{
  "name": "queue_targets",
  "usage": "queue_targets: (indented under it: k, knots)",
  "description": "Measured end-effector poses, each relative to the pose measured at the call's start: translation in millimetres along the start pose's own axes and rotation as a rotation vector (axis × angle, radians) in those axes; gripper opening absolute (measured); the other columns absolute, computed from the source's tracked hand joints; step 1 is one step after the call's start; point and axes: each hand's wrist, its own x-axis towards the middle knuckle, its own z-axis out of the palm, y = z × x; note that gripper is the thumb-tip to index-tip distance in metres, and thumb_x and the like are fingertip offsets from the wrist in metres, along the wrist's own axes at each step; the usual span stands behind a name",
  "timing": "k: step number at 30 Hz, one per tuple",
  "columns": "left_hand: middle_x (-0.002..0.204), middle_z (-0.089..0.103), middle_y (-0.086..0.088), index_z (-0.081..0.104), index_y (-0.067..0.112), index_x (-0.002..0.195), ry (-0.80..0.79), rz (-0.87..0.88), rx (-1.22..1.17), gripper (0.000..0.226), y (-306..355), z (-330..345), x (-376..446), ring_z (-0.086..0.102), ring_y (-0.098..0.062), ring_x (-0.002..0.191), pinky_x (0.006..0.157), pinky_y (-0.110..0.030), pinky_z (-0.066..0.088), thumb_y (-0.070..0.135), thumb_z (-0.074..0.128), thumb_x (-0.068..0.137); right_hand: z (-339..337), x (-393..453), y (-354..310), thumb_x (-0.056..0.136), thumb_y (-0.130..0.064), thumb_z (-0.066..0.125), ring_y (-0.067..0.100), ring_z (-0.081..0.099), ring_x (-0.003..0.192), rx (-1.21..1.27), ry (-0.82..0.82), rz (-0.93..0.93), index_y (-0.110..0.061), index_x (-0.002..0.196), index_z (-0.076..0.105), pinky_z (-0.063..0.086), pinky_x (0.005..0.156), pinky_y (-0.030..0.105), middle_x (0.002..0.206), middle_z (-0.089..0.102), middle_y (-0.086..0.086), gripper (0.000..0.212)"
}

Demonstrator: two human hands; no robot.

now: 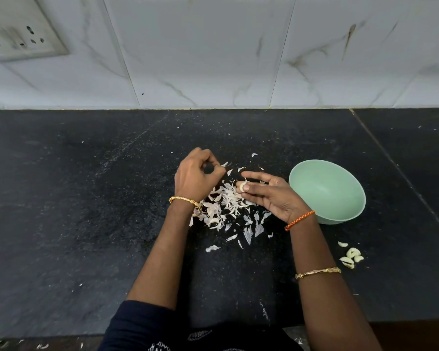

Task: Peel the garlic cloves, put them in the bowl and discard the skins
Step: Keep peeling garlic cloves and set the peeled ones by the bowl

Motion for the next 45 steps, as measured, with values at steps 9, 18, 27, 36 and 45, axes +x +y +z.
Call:
queue_targets:
  k: [9, 18, 27, 36, 45]
  knots:
    - [0.072, 0.055, 0.006, 0.057, 0.018, 0.059, -0.126, -0.065, 0.010, 0.023, -1.9, 8.5, -10.1, 0.050, -0.009, 0.062, 0.055, -0.025, 0.040, 0.029, 0.065, 0.078, 1.7, 4.2, 6.9, 0.075, 0.002, 0.063, 0.020, 0.072, 0.084, 0.168, -0.012, 0.004, 0.000, 0.103, 0.064, 0.058, 0.071, 0.023, 0.091, 0.073, 0.014, 0.028]
    - [0.080, 0.056, 0.008, 0.076, 0.023, 0.084, -0.353, -0.014, -0.161, 0.009, 4.3, 12.3, -7.4, 0.046, 0.004, 0.056, 0.057, -0.019, 0.037, 0.017, 0.077, 0.078, 1.7, 7.9, 9.2, 0.088, 0.005, 0.054, 0.016, 0.072, 0.075, 0.277, 0.035, -0.004, -0.002, 0.097, 0.064, 0.058, 0.067, 0.024, 0.081, 0.073, 0.010, 0.015]
    - [0.074, 0.052, 0.014, 0.076, 0.022, 0.083, -0.343, 0.016, -0.024, 0.005, 14.5, 14.4, -9.5, 0.048, 0.008, 0.059, 0.055, -0.018, 0.032, 0.022, 0.074, 0.078, 1.5, 9.7, 8.9, 0.088, 0.009, 0.054, 0.015, 0.071, 0.075, 0.235, 0.069, -0.043, 0.000, 0.095, 0.064, 0.059, 0.070, 0.023, 0.084, 0.072, 0.010, 0.015]
    - [0.068, 0.049, 0.005, 0.070, 0.014, 0.073, -0.296, 0.059, 0.057, 0.005, 19.5, 21.5, -9.1, 0.044, -0.009, 0.059, 0.053, -0.025, 0.038, 0.017, 0.073, 0.075, 3.9, 10.6, 6.7, 0.084, 0.012, 0.059, 0.016, 0.072, 0.077, 0.120, 0.142, -0.096, 0.003, 0.094, 0.065, 0.059, 0.073, 0.025, 0.084, 0.072, 0.012, 0.015]
    - [0.064, 0.040, 0.011, 0.066, 0.011, 0.069, -0.207, 0.027, -0.040, 0.009, 14.4, 31.1, -13.6, 0.038, -0.003, 0.056, 0.054, -0.010, 0.033, 0.012, 0.074, 0.073, 7.9, 12.0, 5.5, 0.085, 0.009, 0.059, 0.014, 0.072, 0.075, 0.113, 0.135, -0.041, 0.006, 0.102, 0.064, 0.059, 0.067, 0.023, 0.083, 0.073, 0.009, 0.017]
